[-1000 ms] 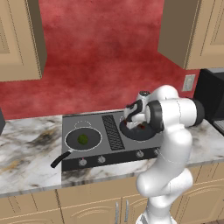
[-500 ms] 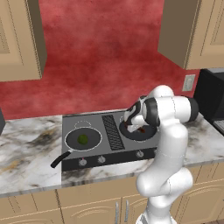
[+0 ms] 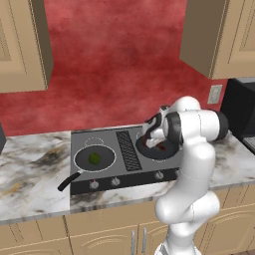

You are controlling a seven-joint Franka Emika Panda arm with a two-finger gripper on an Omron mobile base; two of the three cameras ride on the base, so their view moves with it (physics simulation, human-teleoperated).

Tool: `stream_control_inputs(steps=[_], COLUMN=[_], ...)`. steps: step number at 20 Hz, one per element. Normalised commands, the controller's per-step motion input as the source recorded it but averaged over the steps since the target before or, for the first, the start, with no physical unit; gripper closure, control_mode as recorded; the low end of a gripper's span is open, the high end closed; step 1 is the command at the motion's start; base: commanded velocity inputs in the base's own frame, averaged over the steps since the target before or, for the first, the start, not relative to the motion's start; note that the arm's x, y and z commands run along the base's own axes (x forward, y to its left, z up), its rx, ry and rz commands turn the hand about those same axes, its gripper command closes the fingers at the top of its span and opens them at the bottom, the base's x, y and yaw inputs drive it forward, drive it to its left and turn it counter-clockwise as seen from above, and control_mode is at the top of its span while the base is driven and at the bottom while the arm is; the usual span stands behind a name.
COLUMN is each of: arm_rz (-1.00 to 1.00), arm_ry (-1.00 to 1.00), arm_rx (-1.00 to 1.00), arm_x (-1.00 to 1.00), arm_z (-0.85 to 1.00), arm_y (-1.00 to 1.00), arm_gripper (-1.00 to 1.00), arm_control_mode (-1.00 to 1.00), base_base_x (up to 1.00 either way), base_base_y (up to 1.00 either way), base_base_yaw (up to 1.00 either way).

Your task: Place both pans onto different burners. Then place the lime and the chicken drumstick on different pans.

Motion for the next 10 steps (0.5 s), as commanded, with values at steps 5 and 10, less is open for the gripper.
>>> stream_control_inputs(steps=[5, 10], arm_rz=[0.00, 0.00], arm_ry=[0.00, 0.00], arm_rx=[0.00, 0.00], arm_x=[-0.06, -0.21], arm_z=[0.70, 0.82], arm_y=[0.00, 0.00], arm_gripper=[-1.00, -1.00], arm_control_mode=[-1.00, -1.00], base_base_x=[0.00, 0.00], base_base_y=[0.00, 0.00], base_base_yaw=[0.00, 0.00])
